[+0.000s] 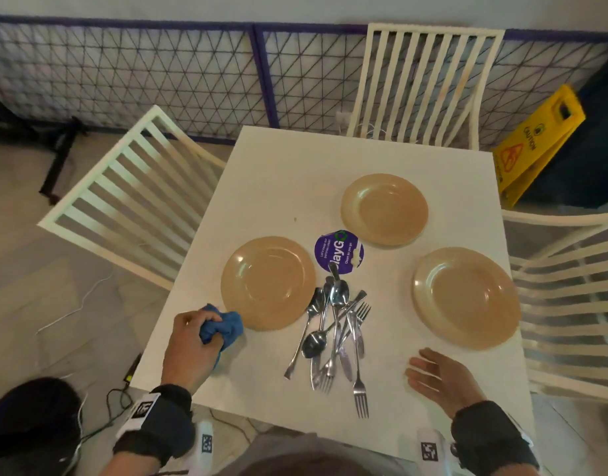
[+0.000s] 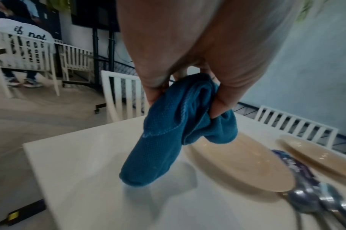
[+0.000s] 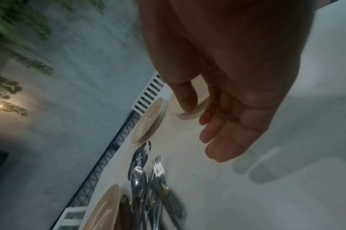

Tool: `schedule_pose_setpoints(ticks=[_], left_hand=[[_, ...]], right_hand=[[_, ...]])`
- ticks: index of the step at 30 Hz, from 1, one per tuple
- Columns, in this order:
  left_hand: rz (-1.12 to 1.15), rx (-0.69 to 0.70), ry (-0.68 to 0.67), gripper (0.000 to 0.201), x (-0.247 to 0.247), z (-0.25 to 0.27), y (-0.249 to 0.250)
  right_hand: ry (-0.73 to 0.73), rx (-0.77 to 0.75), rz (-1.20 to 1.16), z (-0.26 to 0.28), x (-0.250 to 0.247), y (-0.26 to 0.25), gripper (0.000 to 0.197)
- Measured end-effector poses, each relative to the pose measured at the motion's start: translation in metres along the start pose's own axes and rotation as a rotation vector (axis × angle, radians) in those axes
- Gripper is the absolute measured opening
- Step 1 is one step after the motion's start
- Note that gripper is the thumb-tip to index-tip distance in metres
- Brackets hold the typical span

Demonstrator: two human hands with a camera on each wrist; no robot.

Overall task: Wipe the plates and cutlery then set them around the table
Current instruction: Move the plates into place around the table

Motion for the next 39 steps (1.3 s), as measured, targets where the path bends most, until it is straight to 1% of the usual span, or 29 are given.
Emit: schedule_pose_setpoints(ticks=[2, 5, 9, 13, 16, 18, 19, 21, 22, 24, 25, 27, 28, 30, 32, 33, 35, 36, 39], left_hand=[[-0.005, -0.064, 0.032, 0.030, -0.005, -0.002, -0.030], [-0.052, -0.120, 0.058, 0.028, -0.008, -0.009, -0.070], [-0.251, -0.119, -0.032, 0.033, 0.000, -0.017, -0.113], [-0.413, -0.118, -0.126, 0.041, 0.002, -0.022, -0.125], [-0.415, -0.137, -0.155, 0.039, -0.008, -0.029, -0.115], [-0.410, -0.074, -0.131, 0.035, -0.016, -0.034, -0.099], [-0.390, -0.020, -0.105, 0.032, -0.019, -0.036, -0.088], [-0.262, 0.083, -0.072, 0.025, -0.023, -0.037, -0.061], [-0.174, 0.098, -0.083, 0.021, -0.023, -0.037, -0.047], [-0.042, 0.082, -0.131, 0.016, -0.022, -0.044, -0.021], [-0.012, 0.077, -0.149, 0.015, -0.020, -0.048, -0.011], [-0.043, 0.056, -0.195, 0.012, -0.015, -0.060, 0.005], [-0.090, 0.046, -0.211, 0.012, -0.013, -0.066, 0.011], [-0.195, 0.016, -0.225, 0.016, -0.008, -0.074, 0.019], [-0.268, -0.025, -0.249, 0.030, -0.001, -0.082, 0.022], [-0.268, -0.063, -0.254, 0.039, 0.001, -0.086, 0.023], [-0.190, -0.151, -0.262, 0.053, 0.005, -0.097, 0.020], [-0.140, -0.181, -0.268, 0.055, 0.006, -0.103, 0.017], [-0.025, -0.208, -0.326, 0.059, 0.011, -0.125, 0.003]], right_hand=[[0.004, -0.018, 0.043, 0.004, 0.015, 0.006, 0.023], [0.018, -0.054, 0.100, 0.011, 0.037, 0.013, 0.023], [0.013, -0.107, 0.182, 0.025, 0.061, 0.015, 0.023], [0.005, -0.150, 0.235, 0.038, 0.080, 0.015, 0.020], [-0.016, -0.170, 0.334, 0.045, 0.098, 0.014, 0.019], [-0.055, -0.185, 0.396, 0.049, 0.112, 0.014, 0.017], [-0.080, -0.193, 0.425, 0.049, 0.120, 0.014, 0.017], [-0.151, -0.204, 0.480, 0.044, 0.136, 0.013, 0.018], [-0.190, -0.205, 0.506, 0.042, 0.146, 0.012, 0.019], [-0.247, -0.202, 0.537, 0.039, 0.168, 0.009, 0.019], [-0.265, -0.200, 0.546, 0.036, 0.180, 0.009, 0.017], [-0.288, -0.186, 0.577, 0.029, 0.201, 0.010, 0.016], [-0.273, -0.184, 0.602, 0.023, 0.209, 0.012, 0.020], [-0.232, -0.210, 0.661, 0.008, 0.222, 0.017, 0.037], [-0.182, -0.249, 0.727, -0.022, 0.224, 0.028, 0.051], [-0.162, -0.256, 0.732, -0.038, 0.224, 0.034, 0.053], [-0.131, -0.237, 0.693, -0.045, 0.230, 0.038, 0.058], [-0.112, -0.244, 0.664, -0.037, 0.236, 0.035, 0.057], [-0.094, -0.242, 0.628, -0.020, 0.257, 0.026, 0.040]])
Point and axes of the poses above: each hand's wrist, its own z-axis away from the middle knuckle, its own x-axis out of the palm, y = z × x, the point moved 1 cm from there along -z, towards the middle knuckle, and after that the axes turned 5 degrees about -y, right-handed, at the moved point
